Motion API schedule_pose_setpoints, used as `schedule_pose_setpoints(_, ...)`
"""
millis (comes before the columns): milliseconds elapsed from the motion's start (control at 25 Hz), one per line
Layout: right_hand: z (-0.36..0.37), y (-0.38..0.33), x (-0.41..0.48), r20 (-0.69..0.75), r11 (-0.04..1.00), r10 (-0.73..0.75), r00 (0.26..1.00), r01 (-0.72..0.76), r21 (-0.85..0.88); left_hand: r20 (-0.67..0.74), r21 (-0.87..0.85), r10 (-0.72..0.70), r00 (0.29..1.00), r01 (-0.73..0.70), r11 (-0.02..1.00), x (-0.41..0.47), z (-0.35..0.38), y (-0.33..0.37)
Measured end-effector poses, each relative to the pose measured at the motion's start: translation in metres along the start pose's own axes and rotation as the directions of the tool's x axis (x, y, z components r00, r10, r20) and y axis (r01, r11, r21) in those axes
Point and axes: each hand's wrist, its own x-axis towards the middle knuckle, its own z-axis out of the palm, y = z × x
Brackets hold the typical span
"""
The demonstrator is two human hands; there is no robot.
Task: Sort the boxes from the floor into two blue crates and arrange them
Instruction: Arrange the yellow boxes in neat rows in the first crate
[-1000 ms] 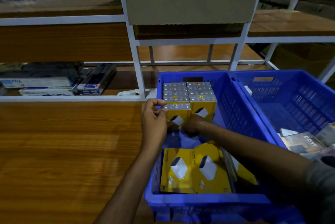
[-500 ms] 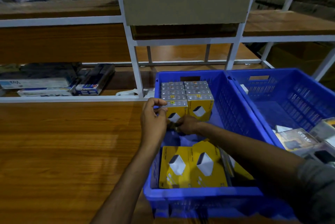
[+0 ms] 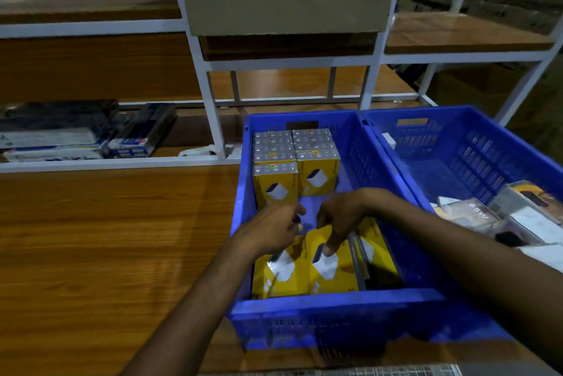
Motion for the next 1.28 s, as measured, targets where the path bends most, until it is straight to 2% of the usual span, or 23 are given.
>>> schedule_pose_setpoints(120,0.012,-0.002,-0.002,-0.041,0.998,-0.015,0.999,0.017,0.055,0.045,0.029,-0.050,0.998,0.048,0.998,0.001,0.002,-0.001)
schedule_pose_setpoints(200,0.020,0.000,-0.004,-0.022,0.966,-0.047,0.999,0.051,0.252,0.028,0.033,-0.069,0.997,0.068,0.997,0.000,0.001,-0.002)
schedule_pose_setpoints(280,0.019,0.001,-0.009,-0.055,0.871,-0.093,0.994,0.108,0.479,-0.015,0.014,-0.058,0.998,0.059,0.998,0.001,-0.001,-0.002)
schedule_pose_setpoints(360,0.011,0.006,-0.018,-0.194,0.774,-0.071,0.978,0.177,0.608,-0.119,-0.079,-0.039,0.992,0.029,0.996,0.000,-0.004,0.001)
schedule_pose_setpoints(480,-0.002,0.023,-0.030,-0.357,0.555,0.030,0.934,0.281,0.783,-0.281,-0.339,-0.105,0.954,0.004,0.941,0.001,-0.008,0.000)
schedule_pose_setpoints(600,-0.007,0.034,-0.035,-0.440,0.205,0.165,0.883,0.406,0.891,-0.239,-0.646,-0.201,0.950,0.000,0.764,0.003,-0.010,0.000)
schedule_pose_setpoints(640,-0.008,0.034,-0.036,-0.464,0.126,0.203,0.862,0.447,0.886,-0.202,-0.714,-0.226,0.953,0.015,0.700,0.004,-0.011,0.001)
schedule_pose_setpoints(720,-0.011,0.032,-0.034,-0.495,0.021,0.258,0.830,0.507,0.862,-0.173,-0.776,-0.237,0.956,0.016,0.630,0.003,-0.017,0.006)
schedule_pose_setpoints(800,-0.011,0.035,-0.033,-0.510,-0.047,0.254,0.822,0.537,0.842,-0.211,-0.806,-0.246,0.946,-0.026,0.591,0.002,-0.022,0.008)
schedule_pose_setpoints(840,-0.011,0.036,-0.034,-0.528,-0.034,0.227,0.819,0.548,0.836,-0.227,-0.826,-0.262,0.938,-0.043,0.561,0.002,-0.023,0.009)
schedule_pose_setpoints(920,-0.007,0.036,-0.034,-0.579,0.109,0.185,0.794,0.569,0.815,-0.237,-0.852,-0.279,0.931,-0.061,0.520,-0.001,-0.024,0.011)
schedule_pose_setpoints(1000,-0.003,0.035,-0.034,-0.690,0.239,0.181,0.701,0.649,0.723,-0.285,-0.824,-0.243,0.927,-0.107,0.556,-0.001,-0.021,0.011)
schedule_pose_setpoints(1040,0.000,0.033,-0.036,-0.779,0.310,0.176,0.602,0.717,0.625,-0.354,-0.781,-0.215,0.910,-0.161,0.603,-0.002,-0.020,0.009)
schedule_pose_setpoints(1080,0.003,0.032,-0.038,-0.879,0.448,0.149,0.454,0.761,0.469,-0.455,-0.713,-0.184,0.871,-0.233,0.661,-0.001,-0.019,0.005)
schedule_pose_setpoints(1120,0.007,0.032,-0.038,-0.958,0.644,0.075,0.276,0.720,0.258,-0.560,-0.623,-0.152,0.814,-0.294,0.725,0.000,-0.020,0.002)
schedule_pose_setpoints(1160,0.012,0.033,-0.039,-0.992,0.817,-0.062,0.111,0.576,0.014,-0.650,-0.525,-0.123,0.750,-0.326,0.786,0.000,-0.022,0.000)
schedule_pose_setpoints(1200,0.017,0.032,-0.039,-0.975,0.905,-0.222,-0.002,0.373,-0.206,-0.717,-0.442,-0.104,0.689,-0.334,0.833,-0.001,-0.023,0.001)
schedule_pose_setpoints(1240,0.021,0.032,-0.039,-0.931,0.911,-0.361,-0.058,0.193,-0.365,-0.760,-0.388,-0.097,0.643,-0.328,0.862,-0.002,-0.025,0.004)
schedule_pose_setpoints(1280,0.024,0.031,-0.040,-0.890,0.886,-0.450,-0.079,0.082,-0.456,-0.780,-0.368,-0.099,0.618,-0.325,0.871,-0.005,-0.028,0.008)
